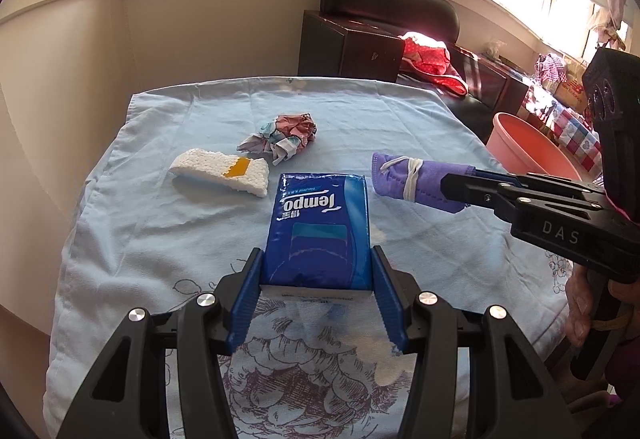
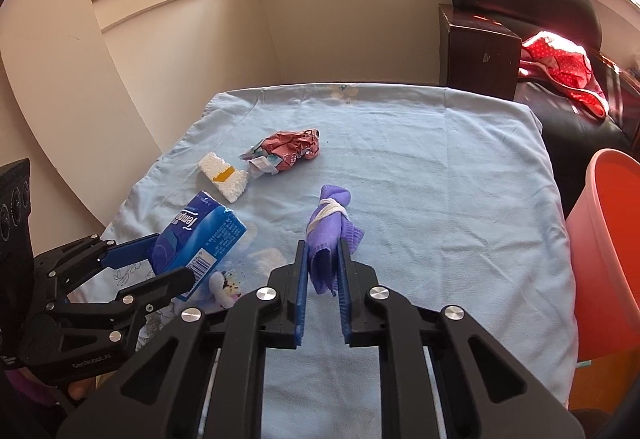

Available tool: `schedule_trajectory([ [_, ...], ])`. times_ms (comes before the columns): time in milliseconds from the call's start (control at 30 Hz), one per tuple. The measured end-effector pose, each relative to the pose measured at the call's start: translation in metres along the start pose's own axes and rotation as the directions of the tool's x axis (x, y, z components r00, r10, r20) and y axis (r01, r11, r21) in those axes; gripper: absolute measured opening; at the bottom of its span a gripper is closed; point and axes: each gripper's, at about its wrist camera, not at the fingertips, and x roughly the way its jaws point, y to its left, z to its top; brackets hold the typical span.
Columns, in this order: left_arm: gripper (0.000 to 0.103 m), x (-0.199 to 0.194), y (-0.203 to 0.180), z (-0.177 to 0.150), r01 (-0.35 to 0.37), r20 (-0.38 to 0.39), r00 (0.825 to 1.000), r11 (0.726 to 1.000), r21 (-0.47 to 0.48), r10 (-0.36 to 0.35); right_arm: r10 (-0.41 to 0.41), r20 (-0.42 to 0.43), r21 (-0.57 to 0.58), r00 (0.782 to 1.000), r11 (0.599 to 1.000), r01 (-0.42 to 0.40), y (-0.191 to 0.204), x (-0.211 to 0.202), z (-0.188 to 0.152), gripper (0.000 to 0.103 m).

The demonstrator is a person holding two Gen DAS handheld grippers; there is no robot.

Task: Collect trash
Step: 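Grasp the blue Tempo tissue pack with the left gripper while the right gripper grasps the purple cloth, then carry the tissue pack and purple cloth in both grippers over the pink bucket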

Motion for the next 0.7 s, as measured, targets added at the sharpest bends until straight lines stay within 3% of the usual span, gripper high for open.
schedule_trajectory([
  [700,0.052,-0.018,-0.043,0.015,0.013,0.091,0.996,0.999,0.051,-0.017,-0.094,0.2,0.027,0.975,0.996,0.091,-0.018,-0.075,-0.018,0.013],
])
